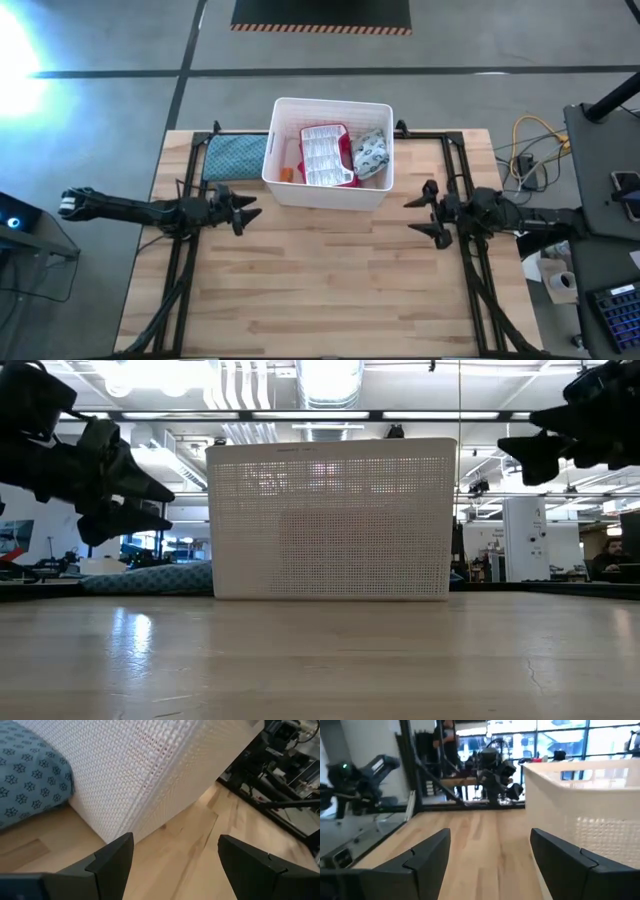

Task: Pick & place medical supplies in basket/bin
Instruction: Return to Home Position

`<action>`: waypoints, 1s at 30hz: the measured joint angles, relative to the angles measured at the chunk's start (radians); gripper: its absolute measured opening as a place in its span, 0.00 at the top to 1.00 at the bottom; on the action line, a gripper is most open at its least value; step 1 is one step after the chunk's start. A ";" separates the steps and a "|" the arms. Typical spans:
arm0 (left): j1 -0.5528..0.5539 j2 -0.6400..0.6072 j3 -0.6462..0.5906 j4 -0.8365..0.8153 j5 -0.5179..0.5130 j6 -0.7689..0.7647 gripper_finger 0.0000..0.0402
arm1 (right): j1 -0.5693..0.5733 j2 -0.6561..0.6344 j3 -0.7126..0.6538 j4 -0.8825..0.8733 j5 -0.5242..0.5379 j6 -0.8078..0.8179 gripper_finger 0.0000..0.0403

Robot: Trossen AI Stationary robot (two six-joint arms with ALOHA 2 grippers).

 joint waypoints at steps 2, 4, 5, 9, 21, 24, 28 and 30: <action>0.000 0.010 0.000 0.000 0.000 0.000 0.33 | 0.027 -0.023 0.000 -0.024 0.000 -0.007 0.34; 0.000 0.020 0.000 0.000 0.000 0.000 0.33 | 0.060 -0.041 0.000 -0.053 0.000 -0.028 0.34; 0.000 0.024 0.000 0.000 0.000 0.000 0.33 | 0.076 -0.041 0.000 -0.049 0.000 -0.042 0.34; 0.000 0.037 0.000 0.000 0.000 0.000 0.33 | 0.139 -0.034 0.000 -0.054 0.001 -0.087 0.35; 0.000 0.037 0.000 0.000 0.000 0.000 0.33 | 0.157 -0.011 -0.001 -0.056 0.000 -0.089 0.37; 0.000 0.037 0.000 0.000 0.000 0.000 0.33 | 0.157 -0.011 -0.001 -0.055 0.000 -0.089 0.36; 0.000 0.037 0.000 0.000 0.000 0.000 0.33 | 0.157 -0.011 -0.001 -0.055 0.000 -0.089 0.35; 0.000 0.037 0.000 0.000 0.000 0.000 0.33 | 0.157 -0.011 -0.001 -0.055 0.000 -0.089 0.35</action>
